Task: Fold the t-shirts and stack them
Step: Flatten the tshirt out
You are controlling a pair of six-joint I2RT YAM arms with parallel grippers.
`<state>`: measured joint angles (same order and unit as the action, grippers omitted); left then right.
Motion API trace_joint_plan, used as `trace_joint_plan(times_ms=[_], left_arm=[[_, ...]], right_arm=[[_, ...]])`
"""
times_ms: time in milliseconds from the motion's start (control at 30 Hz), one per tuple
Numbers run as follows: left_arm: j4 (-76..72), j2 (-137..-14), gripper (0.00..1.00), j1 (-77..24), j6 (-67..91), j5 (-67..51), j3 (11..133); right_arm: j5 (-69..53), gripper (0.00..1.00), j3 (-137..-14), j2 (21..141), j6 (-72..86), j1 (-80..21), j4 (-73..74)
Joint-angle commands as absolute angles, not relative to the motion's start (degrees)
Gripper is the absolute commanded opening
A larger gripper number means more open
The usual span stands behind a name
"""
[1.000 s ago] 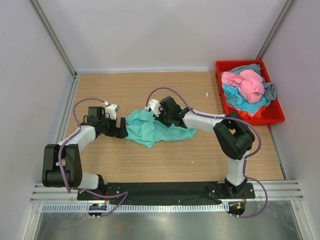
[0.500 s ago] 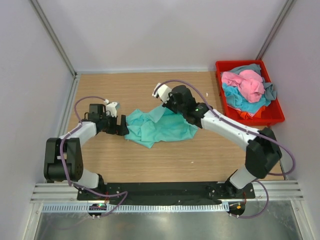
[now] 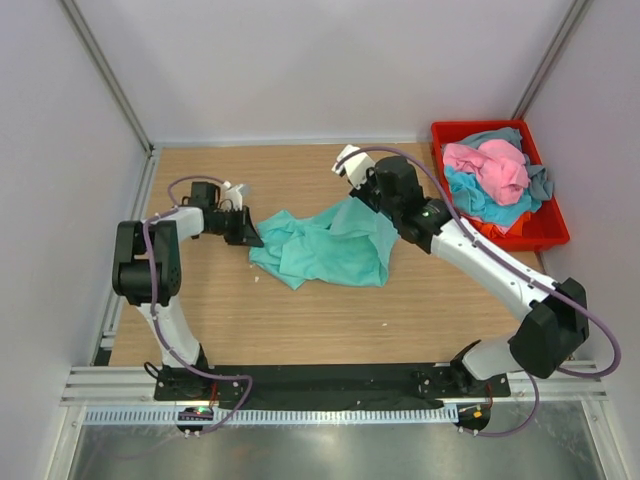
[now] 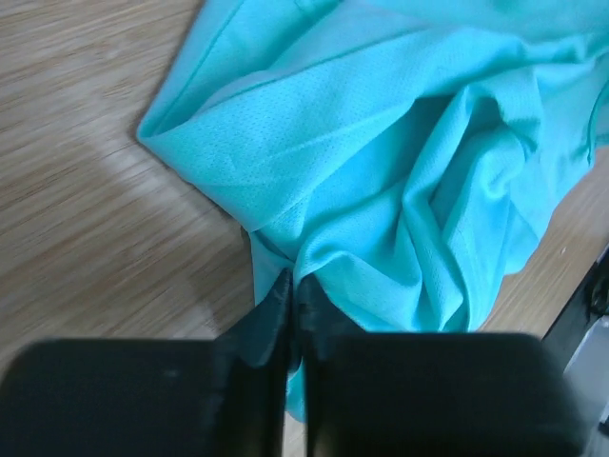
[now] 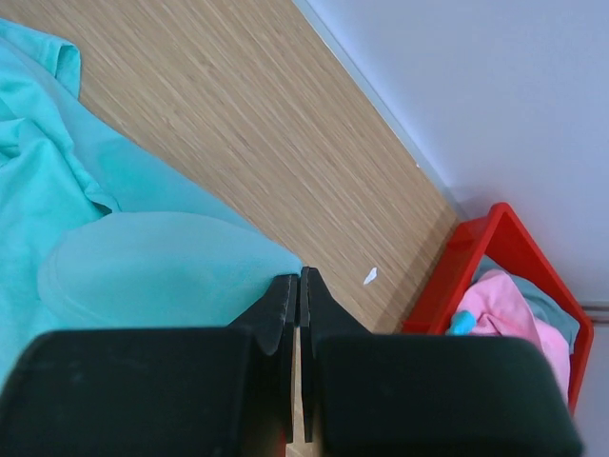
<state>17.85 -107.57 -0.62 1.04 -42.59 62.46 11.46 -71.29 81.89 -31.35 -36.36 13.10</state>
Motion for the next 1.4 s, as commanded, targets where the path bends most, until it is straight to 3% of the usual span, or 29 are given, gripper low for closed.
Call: trace_joint_plan(times_ms=[0,433,800,1033,1233,1367], left_arm=[[21.53,-107.76,0.0,-0.35,2.55,-49.66,64.78],[25.48,-66.81,0.0,-0.35,-10.37,-34.46,58.88],[45.96,-54.85,0.0,-0.35,-20.13,-32.88,67.06],[44.75,-53.0,0.0,-0.35,-14.42,-30.34,60.67],[45.97,-54.14,0.0,-0.35,-12.57,-31.46,51.87],[48.16,-56.95,0.0,-0.35,-12.13,-32.86,54.31]], right_arm=[[12.3,0.01,-71.54,77.17,-30.5,-34.72,12.74],[12.23,0.01,-79.18,72.69,-18.21,-30.32,15.64],[0.79,0.01,-87.98,65.49,-10.92,-25.24,28.04],[9.74,0.01,-74.02,63.54,-4.31,-21.9,21.99],[14.59,0.01,-68.48,64.16,-2.9,-18.99,25.58],[14.24,0.01,-65.83,66.0,-2.02,-18.46,25.75]])
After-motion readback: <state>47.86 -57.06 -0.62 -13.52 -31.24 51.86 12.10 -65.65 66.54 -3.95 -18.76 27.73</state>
